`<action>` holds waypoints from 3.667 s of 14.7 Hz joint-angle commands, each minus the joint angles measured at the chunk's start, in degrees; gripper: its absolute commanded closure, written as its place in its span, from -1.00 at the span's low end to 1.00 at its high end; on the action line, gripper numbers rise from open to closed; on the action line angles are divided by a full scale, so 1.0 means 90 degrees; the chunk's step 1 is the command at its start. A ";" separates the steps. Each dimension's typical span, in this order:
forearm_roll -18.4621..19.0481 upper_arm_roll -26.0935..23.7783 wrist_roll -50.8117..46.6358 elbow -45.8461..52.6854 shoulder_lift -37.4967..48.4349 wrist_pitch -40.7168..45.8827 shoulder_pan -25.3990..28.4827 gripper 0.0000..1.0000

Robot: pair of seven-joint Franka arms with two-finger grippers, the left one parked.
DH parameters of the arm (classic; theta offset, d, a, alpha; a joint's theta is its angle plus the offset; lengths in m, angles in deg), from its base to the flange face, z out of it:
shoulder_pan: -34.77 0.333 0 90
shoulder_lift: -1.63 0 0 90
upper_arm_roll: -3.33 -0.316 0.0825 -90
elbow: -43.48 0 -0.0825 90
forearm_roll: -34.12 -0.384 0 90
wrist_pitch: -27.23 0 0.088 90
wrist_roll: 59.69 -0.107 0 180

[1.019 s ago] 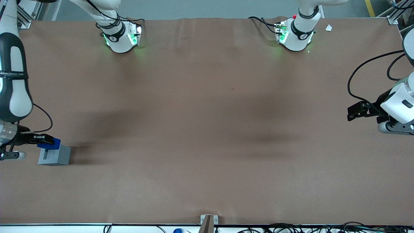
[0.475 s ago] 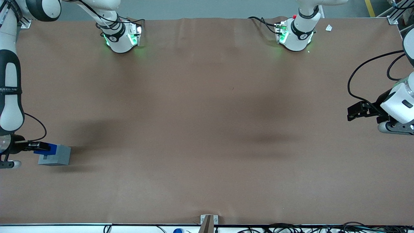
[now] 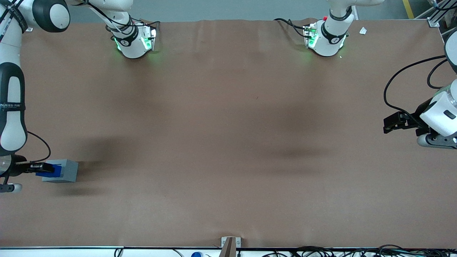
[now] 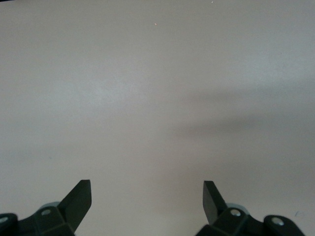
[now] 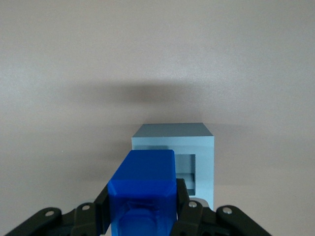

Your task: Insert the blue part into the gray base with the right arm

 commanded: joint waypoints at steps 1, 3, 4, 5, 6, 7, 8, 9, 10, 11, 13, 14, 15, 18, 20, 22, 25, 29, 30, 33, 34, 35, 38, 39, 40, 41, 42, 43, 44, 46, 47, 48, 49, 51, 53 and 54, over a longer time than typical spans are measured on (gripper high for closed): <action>0.0130 -0.0029 0.0118 0.0230 -0.0142 0.0083 -0.0067 0.99; 0.0170 -0.0029 0.0108 0.0230 -0.0152 0.0102 -0.0096 0.99; 0.0170 -0.0029 0.0108 0.0230 -0.0152 0.0131 -0.0106 0.99; 0.0170 -0.0019 0.0108 0.0230 -0.0152 0.0132 -0.0106 0.99; 0.0170 -0.0019 0.0108 0.0230 -0.0152 0.0132 -0.0116 0.99; 0.0170 -0.0019 0.0108 0.0230 -0.0152 0.0132 -0.0125 0.99; 0.0161 -0.0028 0.0108 0.0230 -0.0162 0.0132 -0.0154 0.99; 0.0160 -0.0029 0.0108 0.0230 -0.0191 0.0132 -0.0164 0.99; 0.0160 -0.0019 0.0108 0.0230 -0.0201 0.0122 -0.0184 0.99; 0.0160 -0.0019 0.0108 0.0230 -0.0201 0.0122 -0.0184 0.99; 0.0160 -0.0028 0.0088 0.0230 -0.0220 0.0122 -0.0194 0.99; 0.0160 -0.0019 0.0088 0.0230 -0.0240 0.0122 -0.0194 0.99; 0.0160 -0.0028 0.0088 0.0230 -0.0269 0.0122 -0.0203 0.99; 0.0151 -0.0029 0.0079 0.0220 -0.0279 0.0122 -0.0223 0.99; 0.0151 -0.0029 0.0079 0.0220 -0.0289 0.0122 -0.0223 0.99; 0.0151 -0.0029 0.0079 0.0220 -0.0299 0.0103 -0.0223 0.99; 0.0151 -0.0029 0.0069 0.0220 -0.0347 0.0073 -0.0223 0.99; 0.0141 -0.0029 0.0059 0.0230 -0.0377 0.0044 -0.0223 0.93; 0.0141 -0.0029 0.0059 0.0230 -0.0367 -0.0004 -0.0223 0.48; 0.0121 -0.0029 0.0069 0.0220 -0.0367 -0.0064 -0.0243 -0.78; 0.0121 -0.0029 0.0088 0.0220 -0.0357 -0.0064 -0.0243 -1.00; 0.0121 -0.0029 0.0069 0.0230 -0.0348 -0.0054 -0.0243 -1.00; 0.0121 -0.0029 0.0079 0.0162 -0.0231 -0.0044 -0.0184 -1.00; 0.0121 -0.0029 0.0098 0.0123 -0.0066 0.0024 -0.0184 -1.00; 0.0121 -0.0038 0.0146 0.0006 0.0090 0.0092 -0.0184 -1.00; 0.0112 -0.0048 0.0128 -0.0208 0.0440 0.0305 -0.0145 -1.00; 0.0102 -0.0058 0.0060 -0.0393 0.0753 0.0462 -0.0116 -1.00; 0.0082 -0.0067 0.0030 -0.0608 0.1075 0.0706 -0.0077 -1.00; 0.0044 -0.0077 0.0030 -0.0833 0.1388 0.0969 -0.0067 -1.00; 0.0043 -0.0077 -0.0183 -0.1534 0.2187 0.1128 0.0079 -1.00; 0.0043 -0.0077 -0.0407 -0.1992 0.2665 0.1118 0.0167 -1.00; 0.0043 -0.0077 -0.0613 -0.2393 0.3124 0.1118 0.0322 -1.00; 0.0053 -0.0077 -0.0760 -0.2745 0.3564 0.1128 0.0430 -1.00; 0.0063 -0.0077 -0.1092 -0.3187 0.4288 0.1254 0.0752 -1.00; 0.0121 -0.0077 -0.1521 -0.3179 0.4680 0.1643 0.1045 -1.00; 0.0141 -0.0077 -0.1803 -0.3130 0.4808 0.1819 0.1162 -1.00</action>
